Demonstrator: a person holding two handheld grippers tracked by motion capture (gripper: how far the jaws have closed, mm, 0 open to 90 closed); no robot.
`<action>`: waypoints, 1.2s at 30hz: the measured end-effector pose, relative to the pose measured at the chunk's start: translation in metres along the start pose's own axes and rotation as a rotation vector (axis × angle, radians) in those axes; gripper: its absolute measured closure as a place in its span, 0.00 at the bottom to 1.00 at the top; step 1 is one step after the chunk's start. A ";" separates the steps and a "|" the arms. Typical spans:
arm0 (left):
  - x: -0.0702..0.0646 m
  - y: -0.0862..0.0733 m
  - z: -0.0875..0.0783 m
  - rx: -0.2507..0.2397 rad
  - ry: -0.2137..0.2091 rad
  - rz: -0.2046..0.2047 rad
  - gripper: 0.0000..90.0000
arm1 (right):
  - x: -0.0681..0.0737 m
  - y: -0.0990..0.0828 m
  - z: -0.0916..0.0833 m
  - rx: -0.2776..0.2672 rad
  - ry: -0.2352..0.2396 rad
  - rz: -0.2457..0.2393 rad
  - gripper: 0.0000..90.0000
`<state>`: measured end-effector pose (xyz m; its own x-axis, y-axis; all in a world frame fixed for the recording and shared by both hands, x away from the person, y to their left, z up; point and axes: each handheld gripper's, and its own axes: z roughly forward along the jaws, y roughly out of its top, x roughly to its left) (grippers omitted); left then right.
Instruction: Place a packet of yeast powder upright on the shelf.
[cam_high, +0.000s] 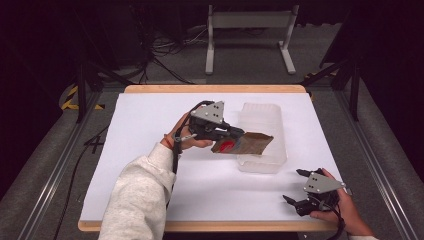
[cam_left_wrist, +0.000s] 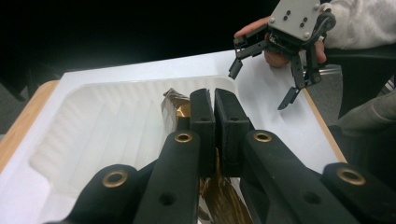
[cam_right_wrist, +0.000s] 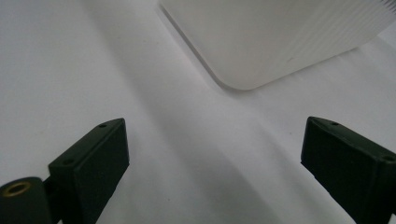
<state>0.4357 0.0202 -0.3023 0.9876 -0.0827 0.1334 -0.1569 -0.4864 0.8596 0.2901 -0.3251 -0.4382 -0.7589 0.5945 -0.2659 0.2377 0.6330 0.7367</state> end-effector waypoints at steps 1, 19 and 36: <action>0.001 0.001 0.004 0.000 -0.008 0.000 0.97 | 0.000 0.000 0.000 0.000 0.001 -0.002 0.09; 0.014 0.030 0.049 -0.074 -0.090 0.007 0.97 | -0.001 -0.002 -0.002 -0.007 0.003 0.001 0.09; 0.014 0.019 0.005 0.020 -0.113 0.055 0.98 | 0.000 -0.002 -0.001 0.003 0.005 0.001 0.09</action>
<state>0.4468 0.0050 -0.2866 0.9707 -0.2064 0.1227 -0.2119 -0.4959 0.8421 0.2889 -0.3271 -0.4391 -0.7619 0.5923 -0.2621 0.2401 0.6340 0.7351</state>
